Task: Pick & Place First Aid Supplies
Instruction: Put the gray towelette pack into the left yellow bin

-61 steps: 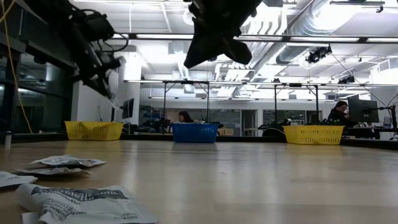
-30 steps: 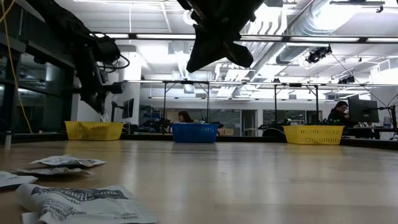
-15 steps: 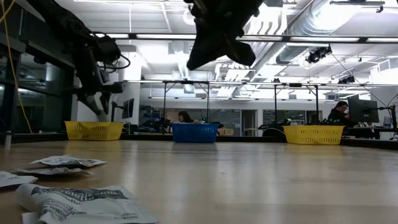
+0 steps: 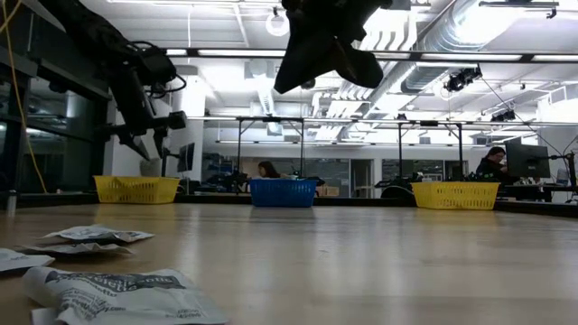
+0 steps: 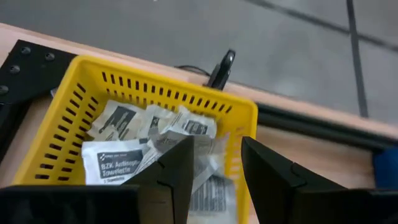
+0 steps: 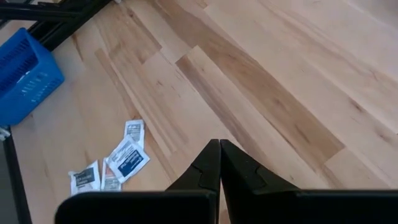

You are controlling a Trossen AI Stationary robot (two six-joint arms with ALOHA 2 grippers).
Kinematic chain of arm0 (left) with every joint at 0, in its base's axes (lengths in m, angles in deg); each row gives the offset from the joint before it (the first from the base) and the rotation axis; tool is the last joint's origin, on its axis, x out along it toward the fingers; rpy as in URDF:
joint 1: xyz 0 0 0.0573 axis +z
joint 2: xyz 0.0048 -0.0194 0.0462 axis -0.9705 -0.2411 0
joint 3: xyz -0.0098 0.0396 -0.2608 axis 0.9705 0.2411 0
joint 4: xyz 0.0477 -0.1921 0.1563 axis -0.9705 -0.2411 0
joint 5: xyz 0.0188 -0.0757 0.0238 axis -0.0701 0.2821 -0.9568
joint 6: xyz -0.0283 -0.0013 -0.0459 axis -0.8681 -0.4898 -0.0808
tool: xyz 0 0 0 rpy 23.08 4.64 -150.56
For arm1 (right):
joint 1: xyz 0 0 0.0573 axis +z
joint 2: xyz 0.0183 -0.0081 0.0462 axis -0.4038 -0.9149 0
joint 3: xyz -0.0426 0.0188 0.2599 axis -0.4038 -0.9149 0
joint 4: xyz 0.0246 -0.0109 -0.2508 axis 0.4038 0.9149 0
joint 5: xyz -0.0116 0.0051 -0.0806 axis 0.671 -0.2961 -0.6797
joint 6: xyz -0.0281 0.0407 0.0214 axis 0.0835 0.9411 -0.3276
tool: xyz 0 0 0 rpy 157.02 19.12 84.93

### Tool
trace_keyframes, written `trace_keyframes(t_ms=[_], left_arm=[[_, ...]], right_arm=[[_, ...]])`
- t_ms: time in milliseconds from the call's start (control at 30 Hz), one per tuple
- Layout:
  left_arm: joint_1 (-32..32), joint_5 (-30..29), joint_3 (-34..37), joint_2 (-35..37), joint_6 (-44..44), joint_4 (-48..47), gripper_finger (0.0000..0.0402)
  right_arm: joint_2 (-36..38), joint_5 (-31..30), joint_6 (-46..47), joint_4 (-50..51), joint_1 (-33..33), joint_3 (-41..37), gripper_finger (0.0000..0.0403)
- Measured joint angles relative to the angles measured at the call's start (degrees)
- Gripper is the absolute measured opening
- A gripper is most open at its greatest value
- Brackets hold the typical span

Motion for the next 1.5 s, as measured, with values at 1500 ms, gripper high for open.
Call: trace_keyframes(t_ms=[1500], left_arm=[[-27.2, 25.97, -0.03, 15.94, 10.44, -10.2, 0.0133]], right_arm=[[-0.36, 9.26, 3.42, -23.21, 4.42, -12.44, 0.0]])
